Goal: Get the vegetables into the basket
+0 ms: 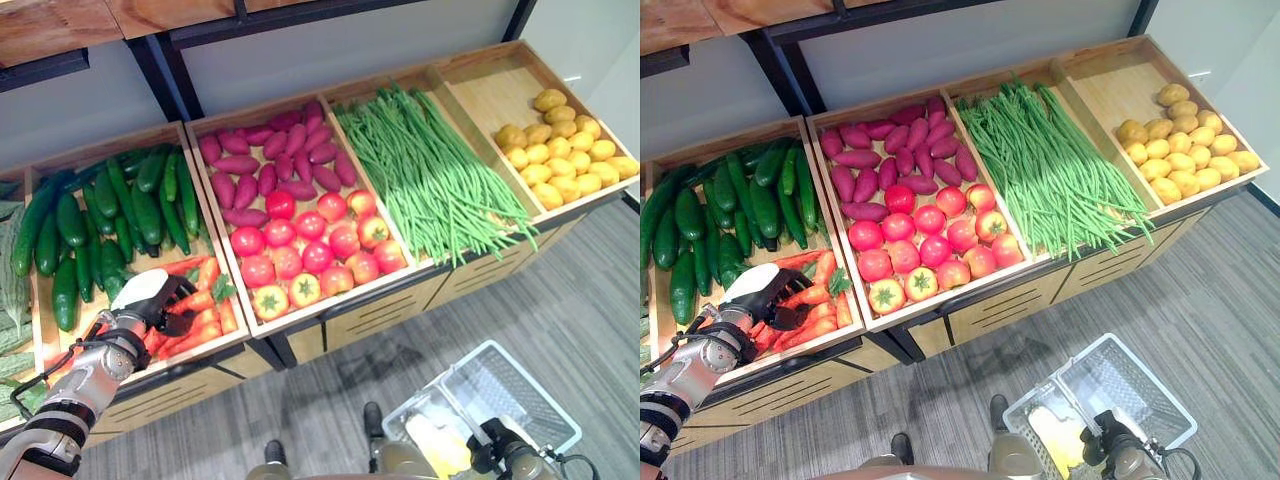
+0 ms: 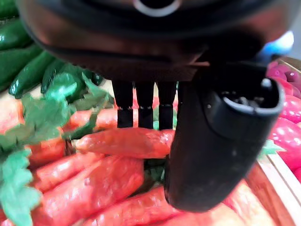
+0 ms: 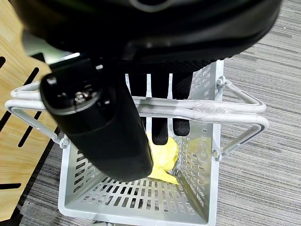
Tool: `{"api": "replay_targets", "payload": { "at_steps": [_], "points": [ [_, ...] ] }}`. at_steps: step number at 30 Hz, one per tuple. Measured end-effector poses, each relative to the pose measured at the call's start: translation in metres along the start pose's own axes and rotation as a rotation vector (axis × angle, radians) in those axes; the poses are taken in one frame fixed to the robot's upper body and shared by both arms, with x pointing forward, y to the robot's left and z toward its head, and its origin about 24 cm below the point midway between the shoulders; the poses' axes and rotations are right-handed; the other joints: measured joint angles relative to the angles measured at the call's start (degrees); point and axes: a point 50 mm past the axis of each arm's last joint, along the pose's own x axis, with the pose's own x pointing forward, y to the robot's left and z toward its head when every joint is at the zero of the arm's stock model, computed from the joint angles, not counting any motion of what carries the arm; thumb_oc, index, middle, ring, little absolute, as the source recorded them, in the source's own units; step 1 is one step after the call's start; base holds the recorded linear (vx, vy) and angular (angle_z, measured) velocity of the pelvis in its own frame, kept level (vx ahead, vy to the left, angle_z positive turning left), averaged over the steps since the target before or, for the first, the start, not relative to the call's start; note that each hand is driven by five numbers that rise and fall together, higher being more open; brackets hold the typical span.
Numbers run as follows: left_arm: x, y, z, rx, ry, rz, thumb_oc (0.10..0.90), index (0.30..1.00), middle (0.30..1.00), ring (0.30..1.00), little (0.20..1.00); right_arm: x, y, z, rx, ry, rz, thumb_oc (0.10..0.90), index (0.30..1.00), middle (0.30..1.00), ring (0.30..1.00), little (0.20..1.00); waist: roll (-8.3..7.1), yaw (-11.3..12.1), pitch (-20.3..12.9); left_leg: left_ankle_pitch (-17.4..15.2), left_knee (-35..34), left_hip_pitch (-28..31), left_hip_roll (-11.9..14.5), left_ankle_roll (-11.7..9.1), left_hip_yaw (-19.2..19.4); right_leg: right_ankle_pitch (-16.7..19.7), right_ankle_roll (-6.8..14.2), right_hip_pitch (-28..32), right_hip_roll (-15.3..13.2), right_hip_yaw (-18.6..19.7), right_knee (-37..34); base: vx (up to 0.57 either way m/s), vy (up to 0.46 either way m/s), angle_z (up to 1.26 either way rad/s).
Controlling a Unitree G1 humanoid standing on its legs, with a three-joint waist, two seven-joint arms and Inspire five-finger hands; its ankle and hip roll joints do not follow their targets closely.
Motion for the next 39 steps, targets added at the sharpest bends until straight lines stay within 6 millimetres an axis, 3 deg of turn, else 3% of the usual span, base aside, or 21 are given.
{"api": "replay_targets", "payload": {
  "at_steps": [9, 12, 19, 24, 29, 32, 39],
  "points": [
    [-0.01, 0.06, 0.016, 0.078, -0.141, 0.205, 0.4, 0.3, 0.3, 0.3, 0.3, -0.002, 0.006, -0.008, 0.0, 0.024, 0.005, 0.4, 0.3, 0.3, 0.3, 0.3, -0.17, 1.2, -0.4, 0.0, 0.0, 1.0, -0.1, 0.0, -0.7, -0.4, 0.4, 1.5, -0.4, -0.8, -0.2, 0.01, 0.003, 0.05],
    [-0.014, 0.059, 0.018, 0.03, -0.158, 0.228, 0.4, 0.3, 0.3, 0.3, 0.3, -0.004, 0.009, -0.011, 0.002, 0.03, 0.013, 0.4, 0.3, 0.3, 0.3, 0.3, -0.25, 1.2, -0.7, -0.1, 0.0, 1.4, -0.3, 0.1, -0.9, -0.5, 0.6, 2.0, -0.6, -0.9, -0.2, 0.0, 0.002, 0.01],
    [-0.033, 0.026, 0.042, -0.235, -0.235, 0.206, 0.4, 0.3, 0.3, 0.3, 0.3, -0.006, 0.023, -0.014, 0.029, 0.042, 0.042, 0.4, 0.3, 0.3, 0.3, 0.3, -1.59, 1.2, -1.7, -0.2, 0.0, 1.8, -0.5, 0.3, -0.9, -0.6, 0.6, 2.3, -0.7, -0.9, -0.2, 0.0, 0.0, 0.0],
    [-0.042, 0.037, 0.068, -0.25, -0.392, 0.208, 0.4, 0.3, 0.3, 0.3, 0.3, -0.009, 0.026, -0.022, 0.044, 0.064, 0.047, 0.4, 0.3, 0.3, 0.3, 0.3, -1.59, 1.0, -2.1, -0.8, -0.3, 3.0, -1.0, 0.9, -0.2, -0.9, 0.9, 3.2, -1.3, -0.2, -0.2, 0.03, 0.029, -0.07],
    [-0.04, 0.035, 0.055, -0.214, -0.348, 0.171, 0.4, 0.3, 0.3, 0.3, 0.3, -0.01, 0.03, -0.023, 0.048, 0.069, 0.057, 0.4, 0.3, 0.3, 0.3, 0.3, -1.77, -0.1, -3.5, -1.4, -0.3, 3.9, -1.7, 1.6, 1.8, -0.5, 1.5, 3.1, -1.6, 1.8, -0.2, 0.02, 0.049, -0.18],
    [-0.04, 0.045, 0.049, -0.148, -0.336, 0.169, 0.4, 0.3, 0.3, 0.3, 0.3, -0.011, 0.032, -0.026, 0.047, 0.078, 0.064, 0.4, 0.3, 0.3, 0.3, 0.3, -2.09, 0.0, -3.7, -1.5, -0.3, 4.0, -1.8, 1.5, 1.8, -0.6, 1.5, 3.1, -1.6, 1.9, -0.2, 0.02, 0.041, -0.01],
    [-0.042, 0.059, 0.053, -0.074, -0.374, 0.182, 0.4, 0.3, 0.3, 0.3, 0.3, -0.011, 0.032, -0.027, 0.045, 0.084, 0.065, 0.4, 0.3, 0.3, 0.3, 0.3, -2.49, 0.0, -3.9, -1.6, -0.3, 4.2, -2.8, 1.6, 2.1, 0.1, 1.5, 3.1, -2.2, 2.4, 0.1, 0.0, 0.053, -0.02]
  ]
}}
